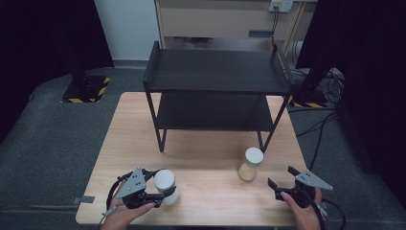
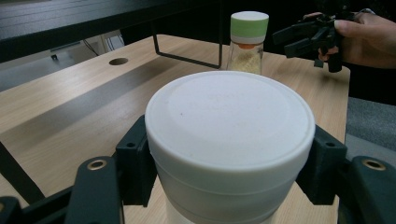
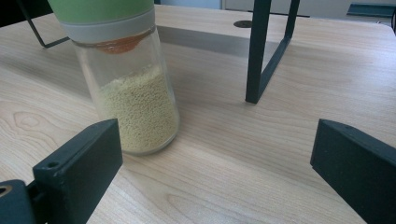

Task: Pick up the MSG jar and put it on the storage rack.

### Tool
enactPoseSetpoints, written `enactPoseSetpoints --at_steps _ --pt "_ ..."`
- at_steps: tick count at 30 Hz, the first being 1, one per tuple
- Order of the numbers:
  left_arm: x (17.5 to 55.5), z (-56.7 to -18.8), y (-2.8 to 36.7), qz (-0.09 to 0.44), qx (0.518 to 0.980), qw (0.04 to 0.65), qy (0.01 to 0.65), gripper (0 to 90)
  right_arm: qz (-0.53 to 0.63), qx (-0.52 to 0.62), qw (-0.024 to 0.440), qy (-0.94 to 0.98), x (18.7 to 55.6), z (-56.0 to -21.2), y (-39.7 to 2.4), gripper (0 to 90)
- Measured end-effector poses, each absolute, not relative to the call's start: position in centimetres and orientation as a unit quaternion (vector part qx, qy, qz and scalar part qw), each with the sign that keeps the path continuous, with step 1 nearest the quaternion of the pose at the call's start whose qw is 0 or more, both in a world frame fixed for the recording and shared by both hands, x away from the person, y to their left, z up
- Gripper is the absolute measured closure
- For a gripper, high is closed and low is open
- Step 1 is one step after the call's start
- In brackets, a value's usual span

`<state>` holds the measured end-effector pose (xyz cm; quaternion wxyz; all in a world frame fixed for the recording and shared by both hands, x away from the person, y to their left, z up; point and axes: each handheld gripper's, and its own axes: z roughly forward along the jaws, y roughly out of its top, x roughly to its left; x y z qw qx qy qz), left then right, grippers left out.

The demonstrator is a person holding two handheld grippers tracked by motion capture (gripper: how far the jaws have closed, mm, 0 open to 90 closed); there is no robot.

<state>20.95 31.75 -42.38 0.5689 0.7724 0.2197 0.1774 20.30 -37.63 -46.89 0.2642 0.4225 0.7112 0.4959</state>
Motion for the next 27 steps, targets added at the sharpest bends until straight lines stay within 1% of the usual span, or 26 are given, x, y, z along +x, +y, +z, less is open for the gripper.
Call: enactPoseSetpoints --at_steps 18,27 --pt "21.0 -41.1 31.9 0.172 0.774 0.568 0.221 32.6 0.493 0.425 0.267 0.710 20.2 -46.8 -37.7 2.6" --pt "20.7 -39.6 31.5 0.174 0.781 0.558 0.219 32.6 0.495 0.425 0.268 0.709 20.1 -46.6 -37.8 2.4"
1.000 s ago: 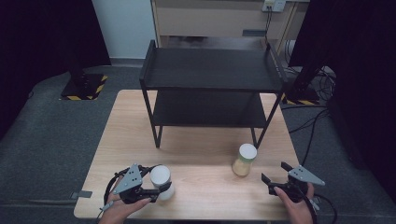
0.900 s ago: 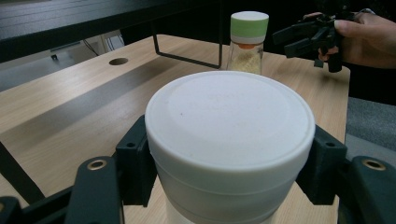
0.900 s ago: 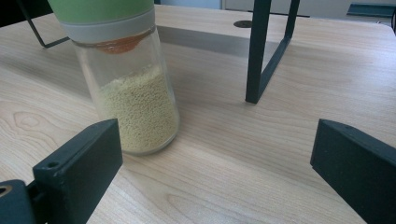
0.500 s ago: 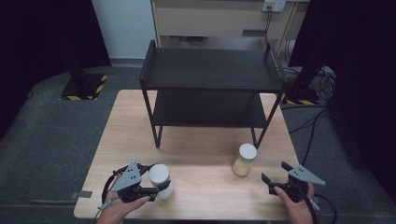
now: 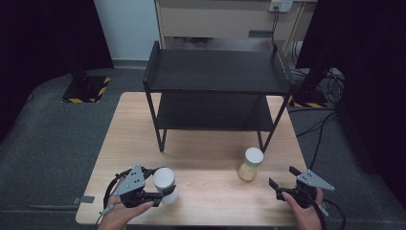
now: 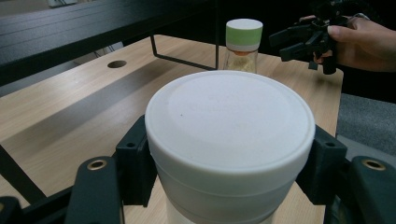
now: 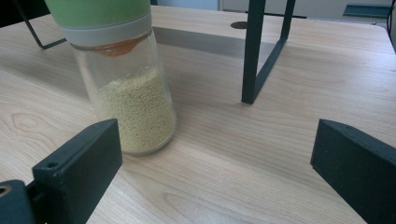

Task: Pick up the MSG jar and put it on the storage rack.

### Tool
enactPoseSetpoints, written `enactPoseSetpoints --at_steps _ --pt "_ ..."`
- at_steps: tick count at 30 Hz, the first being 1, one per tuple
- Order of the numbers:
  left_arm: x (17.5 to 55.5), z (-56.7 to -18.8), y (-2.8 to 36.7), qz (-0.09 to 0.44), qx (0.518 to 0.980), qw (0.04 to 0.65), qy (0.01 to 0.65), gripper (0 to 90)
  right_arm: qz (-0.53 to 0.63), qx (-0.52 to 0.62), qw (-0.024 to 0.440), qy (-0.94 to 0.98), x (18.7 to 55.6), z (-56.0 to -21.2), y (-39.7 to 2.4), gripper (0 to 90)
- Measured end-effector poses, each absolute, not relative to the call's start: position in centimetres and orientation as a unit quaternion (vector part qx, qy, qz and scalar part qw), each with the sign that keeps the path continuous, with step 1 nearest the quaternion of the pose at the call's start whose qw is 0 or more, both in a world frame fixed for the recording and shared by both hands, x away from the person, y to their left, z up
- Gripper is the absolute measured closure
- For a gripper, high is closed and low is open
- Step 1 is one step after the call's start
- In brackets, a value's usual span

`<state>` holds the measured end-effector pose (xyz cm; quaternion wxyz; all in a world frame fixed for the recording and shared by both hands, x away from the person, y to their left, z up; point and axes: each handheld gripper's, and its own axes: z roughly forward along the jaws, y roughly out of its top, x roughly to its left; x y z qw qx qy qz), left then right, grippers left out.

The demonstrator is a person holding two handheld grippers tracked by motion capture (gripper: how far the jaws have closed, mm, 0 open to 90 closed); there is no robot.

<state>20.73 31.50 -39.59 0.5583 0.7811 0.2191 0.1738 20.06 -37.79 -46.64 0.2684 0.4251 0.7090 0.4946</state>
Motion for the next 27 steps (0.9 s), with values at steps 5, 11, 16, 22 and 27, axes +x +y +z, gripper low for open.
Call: enactPoseSetpoints --at_steps 5,11,16,22,27 --pt "20.8 -38.4 31.2 0.175 0.788 0.550 0.214 32.6 0.494 0.429 0.268 0.707 20.1 -46.7 -37.9 2.3" --pt "21.2 -36.6 30.8 0.176 0.790 0.550 0.206 32.5 0.495 0.428 0.267 0.707 20.1 -46.7 -37.9 2.2" --pt "21.9 -35.1 30.4 0.174 0.794 0.549 0.194 32.5 0.495 0.429 0.267 0.706 20.1 -46.6 -37.9 2.2" --pt "22.6 -33.8 30.1 0.168 0.795 0.553 0.184 32.6 0.495 0.430 0.267 0.706 20.0 -46.6 -38.0 2.2" --pt "23.1 -32.5 29.7 0.166 0.797 0.554 0.174 32.6 0.495 0.430 0.266 0.706 20.0 -46.6 -38.0 2.2"
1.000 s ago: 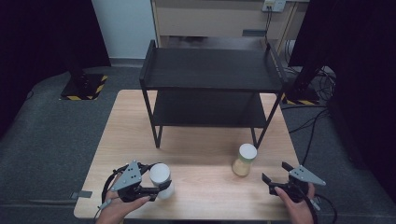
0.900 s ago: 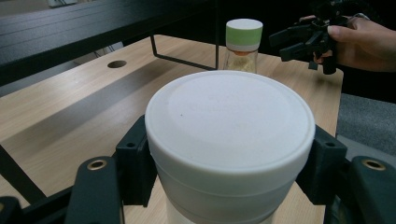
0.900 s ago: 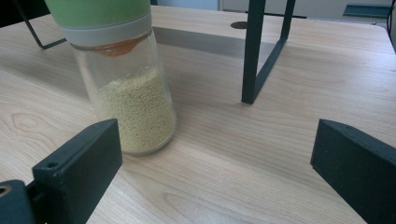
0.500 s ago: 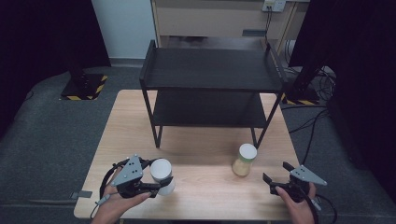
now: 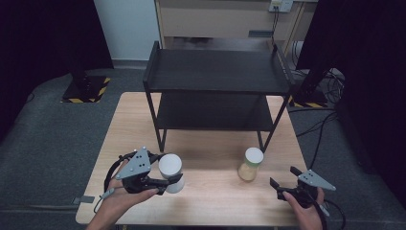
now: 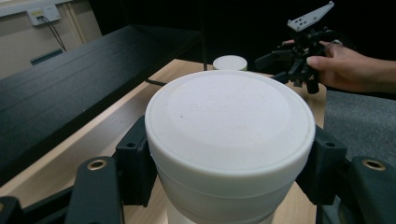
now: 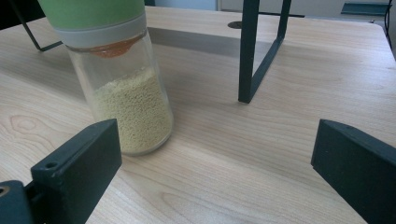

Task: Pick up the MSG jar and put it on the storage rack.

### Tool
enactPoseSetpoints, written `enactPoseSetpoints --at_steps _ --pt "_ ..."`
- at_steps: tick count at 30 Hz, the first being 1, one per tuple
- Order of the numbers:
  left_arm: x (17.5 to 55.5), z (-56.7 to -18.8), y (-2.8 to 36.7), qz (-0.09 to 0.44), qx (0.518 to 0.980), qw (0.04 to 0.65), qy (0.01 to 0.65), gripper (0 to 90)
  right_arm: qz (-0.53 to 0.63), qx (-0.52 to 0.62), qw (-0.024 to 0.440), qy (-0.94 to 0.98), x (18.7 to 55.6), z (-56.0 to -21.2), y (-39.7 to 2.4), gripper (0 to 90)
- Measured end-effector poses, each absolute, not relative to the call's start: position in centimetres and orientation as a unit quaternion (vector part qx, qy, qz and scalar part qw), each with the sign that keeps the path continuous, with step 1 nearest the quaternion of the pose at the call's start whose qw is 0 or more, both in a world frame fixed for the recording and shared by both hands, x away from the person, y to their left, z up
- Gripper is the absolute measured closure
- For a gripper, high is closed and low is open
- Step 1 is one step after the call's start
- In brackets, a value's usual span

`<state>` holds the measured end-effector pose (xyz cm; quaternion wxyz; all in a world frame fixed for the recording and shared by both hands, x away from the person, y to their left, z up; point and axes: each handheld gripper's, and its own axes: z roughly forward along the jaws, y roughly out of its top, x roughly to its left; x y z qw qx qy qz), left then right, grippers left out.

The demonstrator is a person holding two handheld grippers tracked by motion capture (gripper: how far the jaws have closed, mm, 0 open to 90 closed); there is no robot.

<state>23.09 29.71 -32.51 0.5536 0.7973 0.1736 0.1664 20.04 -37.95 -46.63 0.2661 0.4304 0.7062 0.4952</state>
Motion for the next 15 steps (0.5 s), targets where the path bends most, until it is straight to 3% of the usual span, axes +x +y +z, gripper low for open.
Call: enactPoseSetpoints --at_steps 15 --pt "24.6 -29.5 29.0 0.159 0.802 0.556 0.150 32.6 0.495 0.431 0.267 0.705 20.0 -46.6 -38.0 2.2"
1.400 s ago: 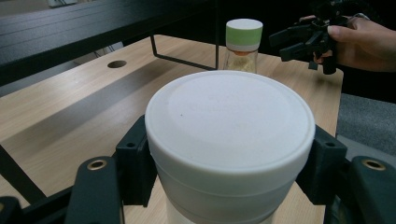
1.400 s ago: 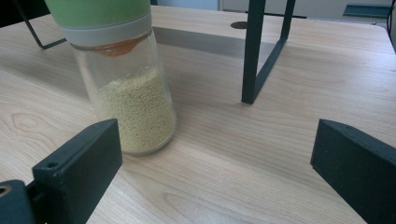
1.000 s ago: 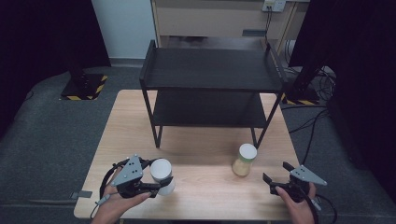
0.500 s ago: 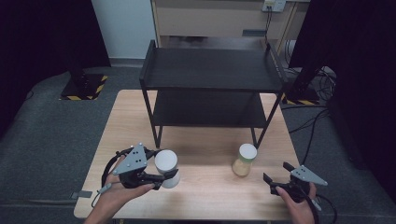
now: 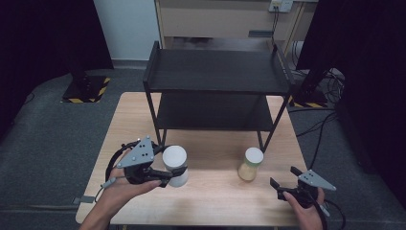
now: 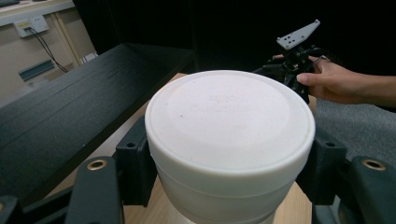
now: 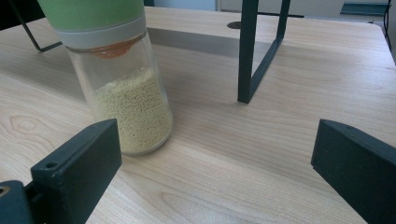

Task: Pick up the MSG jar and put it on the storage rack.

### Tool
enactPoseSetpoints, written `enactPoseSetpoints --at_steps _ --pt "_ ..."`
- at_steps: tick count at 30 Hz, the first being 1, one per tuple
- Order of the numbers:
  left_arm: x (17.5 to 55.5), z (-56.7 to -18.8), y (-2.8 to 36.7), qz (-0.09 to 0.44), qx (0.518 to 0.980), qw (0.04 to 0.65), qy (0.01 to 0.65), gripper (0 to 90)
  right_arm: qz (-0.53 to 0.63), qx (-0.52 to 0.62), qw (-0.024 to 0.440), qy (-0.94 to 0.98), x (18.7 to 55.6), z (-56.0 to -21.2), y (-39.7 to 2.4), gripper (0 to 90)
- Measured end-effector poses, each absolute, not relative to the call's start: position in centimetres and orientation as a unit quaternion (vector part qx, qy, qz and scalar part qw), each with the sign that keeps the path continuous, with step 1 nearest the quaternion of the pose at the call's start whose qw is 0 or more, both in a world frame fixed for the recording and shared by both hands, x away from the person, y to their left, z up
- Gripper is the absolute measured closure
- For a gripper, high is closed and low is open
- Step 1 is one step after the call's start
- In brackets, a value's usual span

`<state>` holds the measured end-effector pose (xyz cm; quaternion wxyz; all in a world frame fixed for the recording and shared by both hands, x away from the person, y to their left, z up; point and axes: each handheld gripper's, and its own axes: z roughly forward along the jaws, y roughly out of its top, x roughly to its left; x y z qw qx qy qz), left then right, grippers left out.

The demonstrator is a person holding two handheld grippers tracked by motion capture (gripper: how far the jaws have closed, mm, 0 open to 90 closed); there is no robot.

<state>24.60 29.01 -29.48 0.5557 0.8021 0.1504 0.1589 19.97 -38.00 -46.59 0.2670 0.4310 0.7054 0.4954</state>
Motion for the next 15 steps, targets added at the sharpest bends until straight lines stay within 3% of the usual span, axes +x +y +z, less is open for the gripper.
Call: enactPoseSetpoints --at_steps 15 --pt "26.3 -26.7 28.2 0.146 0.806 0.559 0.128 32.6 0.495 0.431 0.266 0.706 20.0 -46.6 -37.9 2.2"
